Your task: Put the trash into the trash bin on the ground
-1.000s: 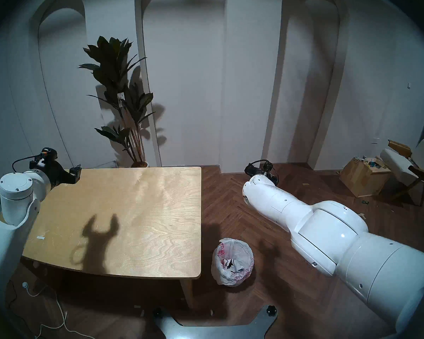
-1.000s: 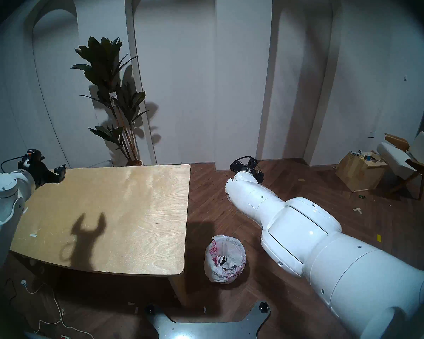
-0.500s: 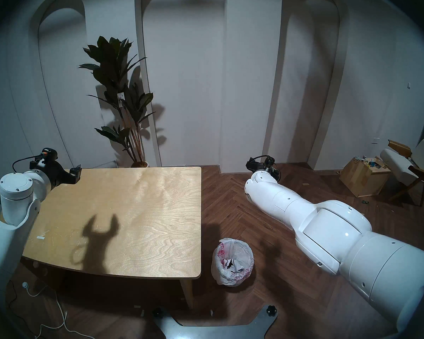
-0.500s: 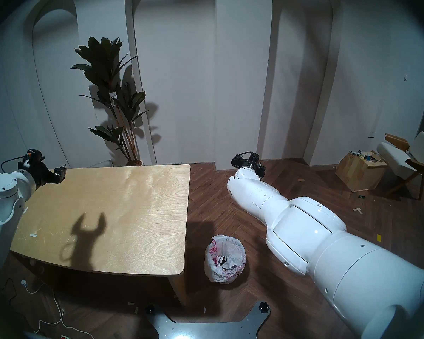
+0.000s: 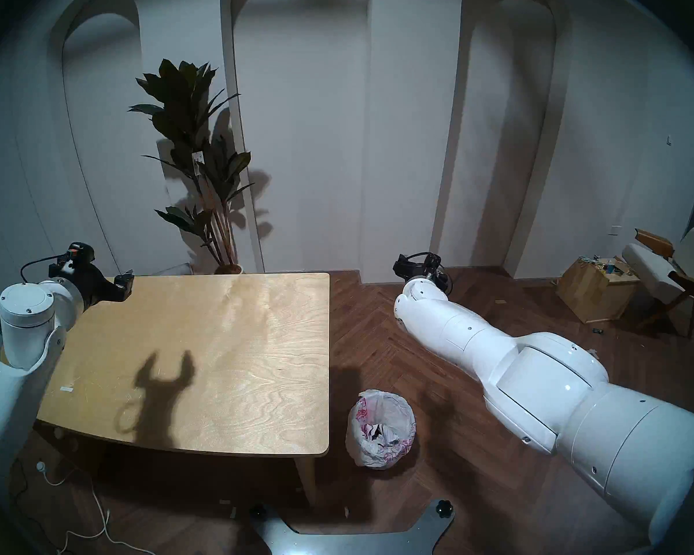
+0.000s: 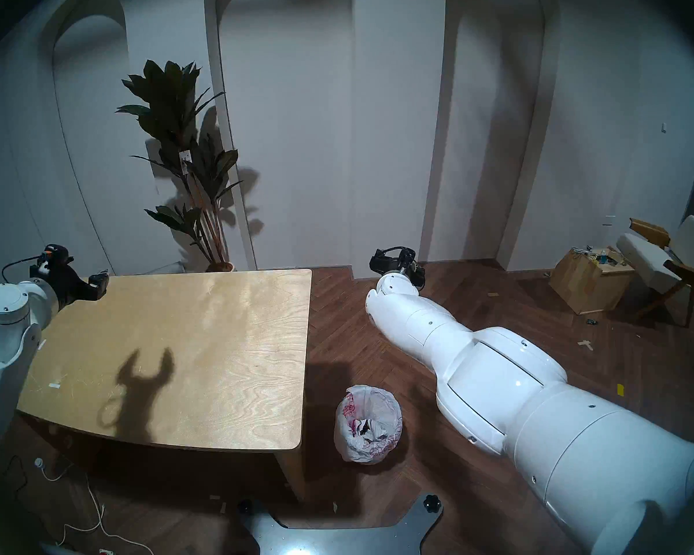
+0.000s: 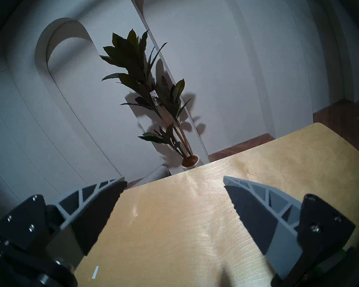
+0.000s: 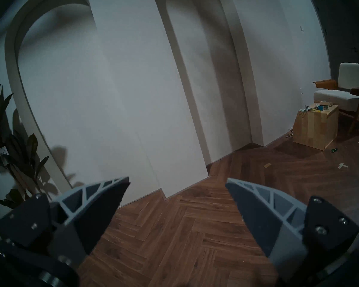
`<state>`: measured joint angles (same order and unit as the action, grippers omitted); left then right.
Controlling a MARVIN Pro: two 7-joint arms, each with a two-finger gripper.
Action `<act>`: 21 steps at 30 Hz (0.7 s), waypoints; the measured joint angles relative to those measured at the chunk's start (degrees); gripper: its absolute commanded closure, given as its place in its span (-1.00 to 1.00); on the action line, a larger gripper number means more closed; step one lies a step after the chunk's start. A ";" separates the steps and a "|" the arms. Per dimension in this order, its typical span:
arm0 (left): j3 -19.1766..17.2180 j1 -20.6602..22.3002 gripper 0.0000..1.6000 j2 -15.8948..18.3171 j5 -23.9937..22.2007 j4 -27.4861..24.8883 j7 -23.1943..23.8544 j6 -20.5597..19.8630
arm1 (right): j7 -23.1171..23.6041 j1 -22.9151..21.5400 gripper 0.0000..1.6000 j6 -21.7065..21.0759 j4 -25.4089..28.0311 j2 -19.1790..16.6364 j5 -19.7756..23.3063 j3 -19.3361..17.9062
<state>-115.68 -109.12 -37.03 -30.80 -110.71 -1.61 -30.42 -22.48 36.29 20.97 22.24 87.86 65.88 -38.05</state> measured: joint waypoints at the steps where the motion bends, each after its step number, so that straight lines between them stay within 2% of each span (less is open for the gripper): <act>1: 0.01 0.00 -1.00 0.00 0.00 0.00 0.00 0.00 | 0.07 0.25 -1.00 -0.01 0.11 0.13 -0.01 0.11; 10: 0.26 0.00 -1.00 -0.01 -0.05 0.04 0.01 0.00 | 1.04 4.74 -1.00 0.08 1.89 1.77 -0.17 1.79; 21: 0.72 -0.02 -1.00 -0.01 -0.12 0.10 0.02 -0.02 | 1.93 6.26 -1.00 1.24 4.24 1.90 -0.60 2.59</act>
<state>-114.97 -109.14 -37.05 -30.92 -110.61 -1.59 -30.43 -20.56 42.55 22.21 26.48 89.77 65.28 -35.46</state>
